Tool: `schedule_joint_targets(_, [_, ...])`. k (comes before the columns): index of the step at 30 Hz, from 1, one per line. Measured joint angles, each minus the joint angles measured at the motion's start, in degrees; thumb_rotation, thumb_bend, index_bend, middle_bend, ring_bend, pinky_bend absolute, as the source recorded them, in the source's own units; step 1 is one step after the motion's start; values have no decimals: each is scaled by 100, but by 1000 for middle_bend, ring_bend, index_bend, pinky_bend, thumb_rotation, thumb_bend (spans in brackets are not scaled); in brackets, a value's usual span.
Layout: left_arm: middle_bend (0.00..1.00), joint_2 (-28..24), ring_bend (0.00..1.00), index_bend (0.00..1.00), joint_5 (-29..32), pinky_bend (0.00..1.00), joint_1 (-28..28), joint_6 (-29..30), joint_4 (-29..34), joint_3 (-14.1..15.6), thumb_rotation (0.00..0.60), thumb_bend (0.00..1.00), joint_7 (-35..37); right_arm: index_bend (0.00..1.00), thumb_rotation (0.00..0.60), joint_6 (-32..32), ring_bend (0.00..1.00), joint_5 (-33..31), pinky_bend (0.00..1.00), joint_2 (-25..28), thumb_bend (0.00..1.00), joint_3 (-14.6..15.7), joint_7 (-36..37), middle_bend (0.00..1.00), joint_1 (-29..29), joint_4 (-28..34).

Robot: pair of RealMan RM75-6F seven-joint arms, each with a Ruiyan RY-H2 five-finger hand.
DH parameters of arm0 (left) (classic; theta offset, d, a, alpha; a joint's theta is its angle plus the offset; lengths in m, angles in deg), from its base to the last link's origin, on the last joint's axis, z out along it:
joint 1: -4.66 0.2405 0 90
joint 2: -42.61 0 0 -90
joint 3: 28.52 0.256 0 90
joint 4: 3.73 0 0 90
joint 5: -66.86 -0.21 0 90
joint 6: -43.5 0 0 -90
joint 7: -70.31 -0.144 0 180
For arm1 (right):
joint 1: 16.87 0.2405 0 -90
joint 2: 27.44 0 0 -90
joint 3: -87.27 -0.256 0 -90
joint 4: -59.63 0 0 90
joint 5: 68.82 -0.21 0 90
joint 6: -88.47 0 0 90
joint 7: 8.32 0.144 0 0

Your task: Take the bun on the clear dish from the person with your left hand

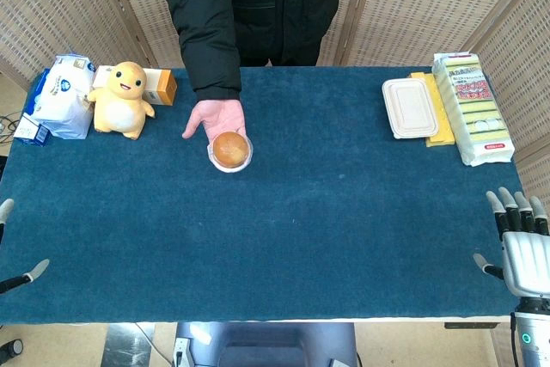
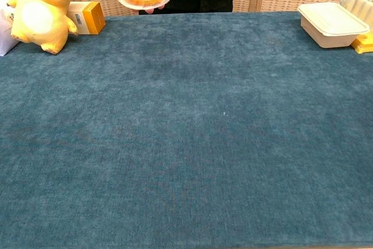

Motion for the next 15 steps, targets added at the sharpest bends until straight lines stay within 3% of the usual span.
schedule_joint_targets(9, [0,-150,0,0,-359,0,-138,-361,244,-100,600,49,-16,94,600,-52,29,-23,0,96,0,-8,159,55,-21,51])
schedule_joint_targets(15, [0,-739,0,0,-735,2,-723,-861,1284,-381,600,118,-303,94,600,-102,29,-33,0,100,0,-6,166,55,-1,73])
